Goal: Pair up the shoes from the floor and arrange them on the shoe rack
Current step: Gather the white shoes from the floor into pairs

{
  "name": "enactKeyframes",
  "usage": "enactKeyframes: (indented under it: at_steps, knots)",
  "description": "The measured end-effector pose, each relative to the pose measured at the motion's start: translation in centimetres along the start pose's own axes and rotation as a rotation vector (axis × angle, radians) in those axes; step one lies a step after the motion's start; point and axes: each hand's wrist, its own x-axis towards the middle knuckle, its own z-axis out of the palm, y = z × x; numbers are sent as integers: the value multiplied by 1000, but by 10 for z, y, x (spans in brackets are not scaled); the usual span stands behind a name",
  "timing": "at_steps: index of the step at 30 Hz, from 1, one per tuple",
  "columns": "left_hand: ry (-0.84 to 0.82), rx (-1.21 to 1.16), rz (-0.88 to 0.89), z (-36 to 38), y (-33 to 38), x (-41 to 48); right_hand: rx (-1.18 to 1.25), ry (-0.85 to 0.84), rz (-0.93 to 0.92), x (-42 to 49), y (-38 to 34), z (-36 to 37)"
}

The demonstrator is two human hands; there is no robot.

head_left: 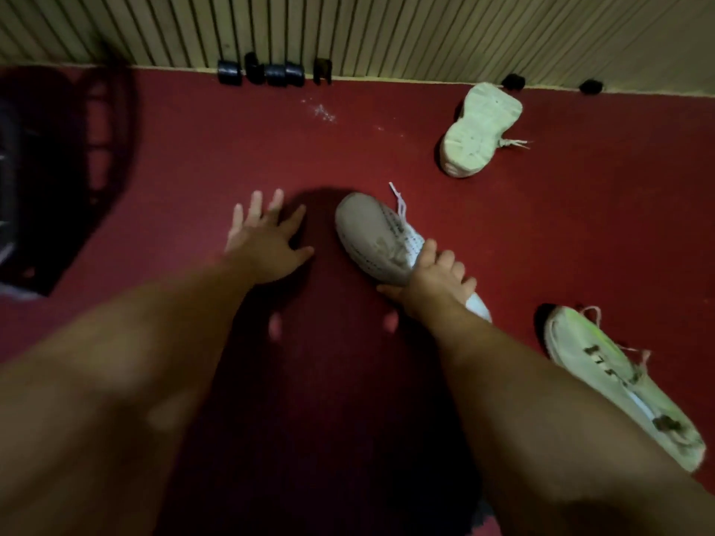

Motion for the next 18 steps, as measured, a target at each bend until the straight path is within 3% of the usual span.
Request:
enactKeyframes:
  at_steps: [4, 8, 12, 18]
  knots:
    - [-82, -37, 58, -22, -17, -86, 57, 114, 3, -13, -3, -2]
    - [-204, 191, 75, -37, -38, -168, 139, 177, -103, -63, -35, -5]
    - [-179, 248, 6, -37, -72, -212, 130, 228, -328, -119, -79, -10]
    - [-91, 178, -80, -10, -154, -285, 49, 253, -327, -205, -109, -3]
